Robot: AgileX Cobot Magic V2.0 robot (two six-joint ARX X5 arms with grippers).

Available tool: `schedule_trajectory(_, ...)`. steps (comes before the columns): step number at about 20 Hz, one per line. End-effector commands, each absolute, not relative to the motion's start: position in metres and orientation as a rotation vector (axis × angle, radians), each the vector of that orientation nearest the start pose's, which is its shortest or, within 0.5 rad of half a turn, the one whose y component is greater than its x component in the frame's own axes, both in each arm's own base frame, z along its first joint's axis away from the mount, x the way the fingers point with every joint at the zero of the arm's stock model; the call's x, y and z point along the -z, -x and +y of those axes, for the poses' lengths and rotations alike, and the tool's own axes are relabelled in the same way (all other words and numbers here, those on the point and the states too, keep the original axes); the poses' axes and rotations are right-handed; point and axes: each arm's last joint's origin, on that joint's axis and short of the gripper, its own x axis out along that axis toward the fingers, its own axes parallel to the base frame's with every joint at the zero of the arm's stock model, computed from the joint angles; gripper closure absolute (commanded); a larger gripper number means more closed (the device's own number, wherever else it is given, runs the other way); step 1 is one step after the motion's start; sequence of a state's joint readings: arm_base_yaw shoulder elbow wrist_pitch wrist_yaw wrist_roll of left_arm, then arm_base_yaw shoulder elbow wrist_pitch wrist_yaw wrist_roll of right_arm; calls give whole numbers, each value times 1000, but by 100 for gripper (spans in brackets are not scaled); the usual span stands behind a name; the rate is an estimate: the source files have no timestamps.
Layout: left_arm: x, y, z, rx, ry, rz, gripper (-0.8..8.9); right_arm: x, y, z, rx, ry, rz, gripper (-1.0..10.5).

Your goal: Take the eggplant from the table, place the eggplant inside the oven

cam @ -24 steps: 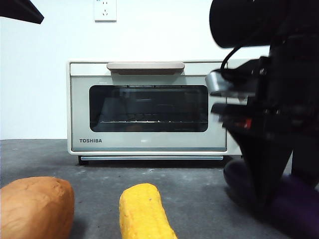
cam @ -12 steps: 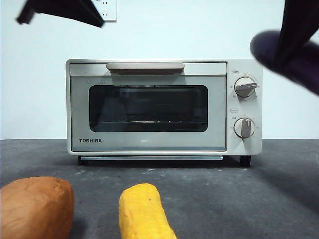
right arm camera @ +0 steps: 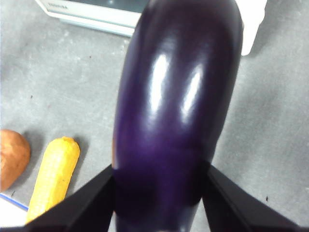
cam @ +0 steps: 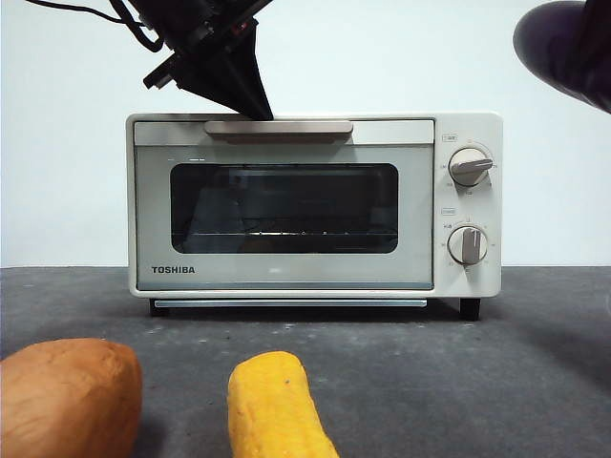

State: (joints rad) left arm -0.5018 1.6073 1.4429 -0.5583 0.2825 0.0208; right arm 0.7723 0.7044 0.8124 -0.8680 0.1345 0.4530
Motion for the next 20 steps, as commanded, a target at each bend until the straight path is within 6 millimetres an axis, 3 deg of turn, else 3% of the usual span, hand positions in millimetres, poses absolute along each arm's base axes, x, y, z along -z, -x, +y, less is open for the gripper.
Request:
schedule_trajectory(1, -311, -304, -183, 765, -144, 820, 806, -297, -93, 87, -442, -85, 795, 830)
schedule_trajectory(7, -299, -278, -187, 804, -234, 1060, 806, -299, -95, 89, -453, -99, 769, 830)
schedule_trajectory(13, -295, -249, -196, 867, -331, 1213, 806, -306, -97, 95, -582, -105, 704, 830)
schedule_trajectory(17, -327, -234, -186, 885, -309, 1065, 806, -314, -98, 101, -766, -50, 604, 830)
schedule_trajectory(20, -364, -216, -157, 800, -270, 907, 806, -317, -103, 108, -866, 25, 541, 830)
